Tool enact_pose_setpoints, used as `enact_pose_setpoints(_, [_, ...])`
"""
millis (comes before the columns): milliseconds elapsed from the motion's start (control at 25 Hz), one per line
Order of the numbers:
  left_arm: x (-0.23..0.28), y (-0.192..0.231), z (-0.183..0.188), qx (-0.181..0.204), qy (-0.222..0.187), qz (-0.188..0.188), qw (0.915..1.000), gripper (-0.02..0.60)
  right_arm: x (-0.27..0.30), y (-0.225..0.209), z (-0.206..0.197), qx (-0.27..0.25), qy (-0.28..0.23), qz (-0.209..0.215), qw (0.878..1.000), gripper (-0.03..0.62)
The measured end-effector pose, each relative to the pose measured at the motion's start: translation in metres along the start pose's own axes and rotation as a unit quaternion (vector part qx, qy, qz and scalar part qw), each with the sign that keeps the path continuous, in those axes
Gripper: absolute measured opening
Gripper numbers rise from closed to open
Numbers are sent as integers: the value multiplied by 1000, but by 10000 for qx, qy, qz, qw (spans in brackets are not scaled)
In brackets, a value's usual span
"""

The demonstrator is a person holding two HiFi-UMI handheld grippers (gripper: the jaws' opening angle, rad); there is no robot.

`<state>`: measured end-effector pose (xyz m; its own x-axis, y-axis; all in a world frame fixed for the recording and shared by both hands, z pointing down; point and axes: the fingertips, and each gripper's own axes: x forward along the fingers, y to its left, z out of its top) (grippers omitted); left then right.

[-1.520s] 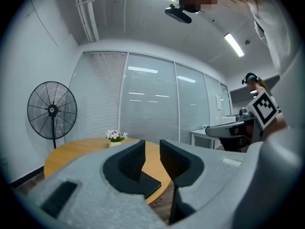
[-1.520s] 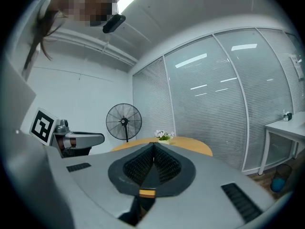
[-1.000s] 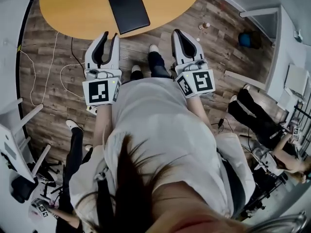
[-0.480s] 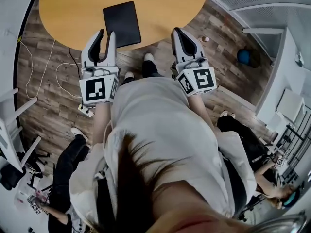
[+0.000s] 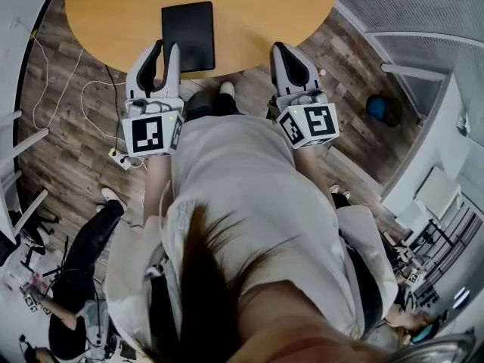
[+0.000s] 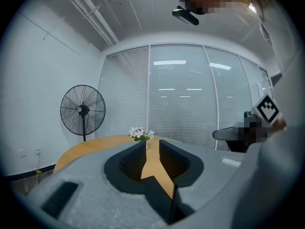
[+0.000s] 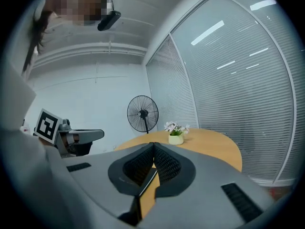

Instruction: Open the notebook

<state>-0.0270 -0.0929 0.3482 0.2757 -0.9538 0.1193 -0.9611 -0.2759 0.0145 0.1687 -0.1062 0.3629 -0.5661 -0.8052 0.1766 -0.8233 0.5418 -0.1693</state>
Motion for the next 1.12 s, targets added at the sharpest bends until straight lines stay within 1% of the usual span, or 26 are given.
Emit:
enact_pose_setpoints(120, [-2, 3, -5, -37, 68, 46, 10000, 97, 6, 1, -3, 89, 44, 14, 9999, 2])
enact_pose_setpoints(320, [0, 16, -8, -81, 99, 79, 9999, 98, 16, 7, -3, 70, 92, 26, 9999, 2])
enact_pose_setpoints(560, [7, 39, -3, -61, 91, -39, 9999, 97, 35, 13, 4, 41, 53, -179, 9998, 2])
enact_pose_setpoints(800, [16, 61, 1, 50, 109, -195, 9997, 98, 52, 19, 13, 54, -11, -399, 9992, 2])
enact_pose_setpoints(1120, [15, 62, -1, 57, 177, -333, 9993, 97, 53, 23, 10, 91, 57, -564, 9983, 2])
